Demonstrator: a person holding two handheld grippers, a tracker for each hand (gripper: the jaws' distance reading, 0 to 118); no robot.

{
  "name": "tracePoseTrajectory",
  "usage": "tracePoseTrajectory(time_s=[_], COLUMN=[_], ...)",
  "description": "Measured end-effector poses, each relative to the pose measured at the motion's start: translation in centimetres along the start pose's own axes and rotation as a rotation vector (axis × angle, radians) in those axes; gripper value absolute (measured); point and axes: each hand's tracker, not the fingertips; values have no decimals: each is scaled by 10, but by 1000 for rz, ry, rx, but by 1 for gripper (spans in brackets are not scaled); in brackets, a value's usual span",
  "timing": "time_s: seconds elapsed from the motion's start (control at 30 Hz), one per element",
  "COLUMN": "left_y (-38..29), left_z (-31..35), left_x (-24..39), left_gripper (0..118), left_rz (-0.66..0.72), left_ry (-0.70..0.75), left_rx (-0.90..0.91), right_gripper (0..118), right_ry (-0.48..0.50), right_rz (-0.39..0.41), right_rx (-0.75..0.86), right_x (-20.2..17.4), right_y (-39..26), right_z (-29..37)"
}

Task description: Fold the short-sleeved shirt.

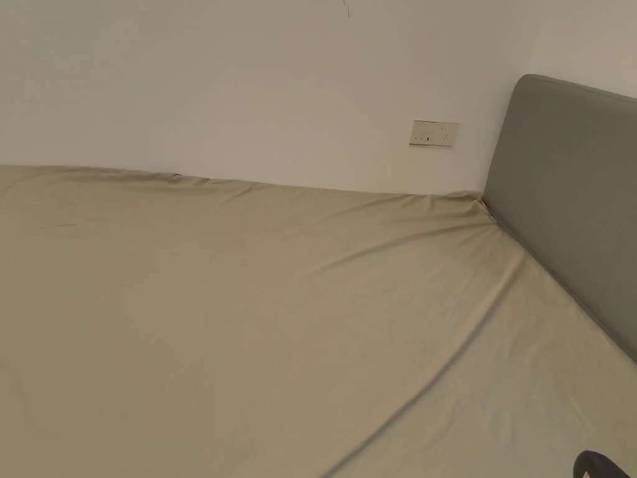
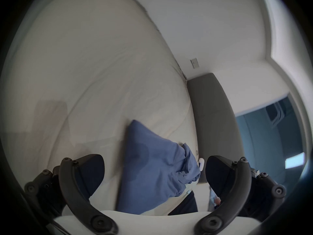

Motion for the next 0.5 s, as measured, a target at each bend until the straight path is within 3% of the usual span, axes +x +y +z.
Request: tracePoseTrajectory(time_s=[0.07, 0.13, 0.2, 0.23, 0.33, 0.37, 0.4, 0.43, 0.5], left_y=[-14, -17, -17, -22, -30, -31, -32, -45, -45], left_z=[-18, -17, -33, -44, -67, -70, -71, -70, -63], left_x=[-17, -20, -11, -14, -16, -16, -17, 32, 39], left_gripper=[116, 116, 110, 100, 25, 9, 8, 8, 6], left_rz=[57, 43, 147, 159, 65, 57, 82, 121, 125], left_ry=[27, -130, -168, -164, -23, 30, 4, -50, -22], left_rx=[-12, 49, -41, -83, -123, -118, -105, -99, -102], right_gripper=[1, 1, 1, 1, 1, 1, 1, 1, 1], right_ry=[4, 4, 4, 5, 5, 5, 6, 4, 1], right_rz=[3, 6, 7, 7, 17, 20, 24, 30, 34], right_rx=[-2, -3, -6, -6, -5, -5, -6, -4, 1], right_x=[-3, -5, -7, -8, -12, -13, -13, -14, -12], right_y=[1, 3, 5, 5, 7, 7, 8, 10, 12], right_z=[-1, -1, -2, -3, -2, -1, 0, 1, 2])
